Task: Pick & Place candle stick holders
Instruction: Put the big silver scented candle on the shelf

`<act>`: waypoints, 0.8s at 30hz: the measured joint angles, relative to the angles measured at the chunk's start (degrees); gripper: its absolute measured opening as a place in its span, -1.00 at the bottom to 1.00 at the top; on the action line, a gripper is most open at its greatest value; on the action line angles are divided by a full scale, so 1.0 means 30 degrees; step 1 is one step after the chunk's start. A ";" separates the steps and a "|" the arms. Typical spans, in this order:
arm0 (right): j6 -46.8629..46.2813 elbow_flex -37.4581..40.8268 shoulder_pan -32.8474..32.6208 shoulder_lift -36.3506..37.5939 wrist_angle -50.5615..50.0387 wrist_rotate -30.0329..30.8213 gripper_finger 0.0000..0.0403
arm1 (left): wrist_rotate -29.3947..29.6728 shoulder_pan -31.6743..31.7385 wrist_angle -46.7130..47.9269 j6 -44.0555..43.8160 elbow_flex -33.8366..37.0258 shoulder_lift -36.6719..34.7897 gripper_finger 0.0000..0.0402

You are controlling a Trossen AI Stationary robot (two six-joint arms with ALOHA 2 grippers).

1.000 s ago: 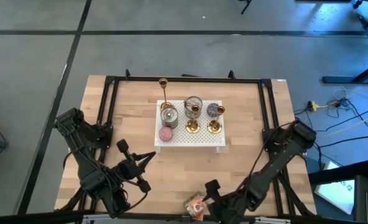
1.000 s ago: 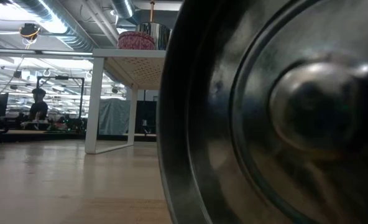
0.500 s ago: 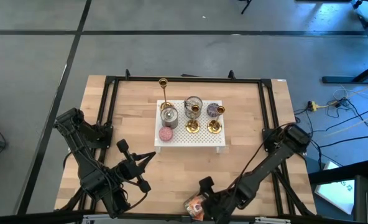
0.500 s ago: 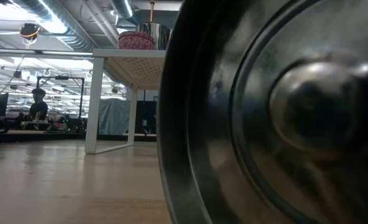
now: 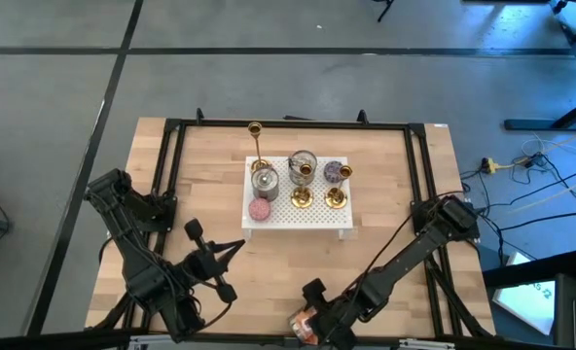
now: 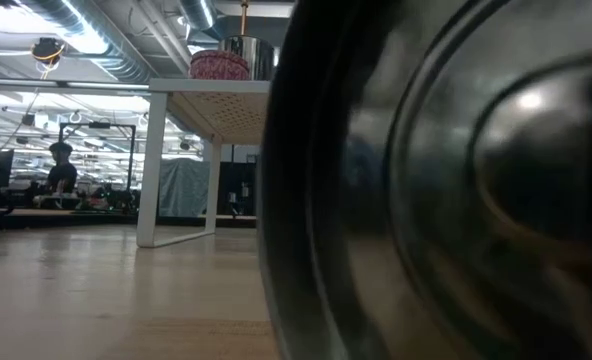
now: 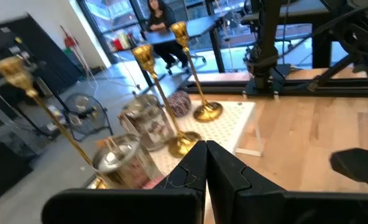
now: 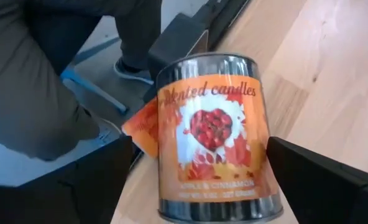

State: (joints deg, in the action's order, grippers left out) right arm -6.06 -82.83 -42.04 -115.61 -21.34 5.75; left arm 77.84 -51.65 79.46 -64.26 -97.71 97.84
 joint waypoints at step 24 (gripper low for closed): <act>-0.0701 -0.1000 0.0063 -0.2091 -0.0094 0.1032 0.95 | -0.1252 -0.0915 -0.1718 0.0115 0.0000 0.0584 -0.99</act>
State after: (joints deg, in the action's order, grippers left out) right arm -8.16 -85.83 -41.85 -121.89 -21.63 8.85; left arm 74.08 -54.39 74.30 -63.91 -97.71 99.59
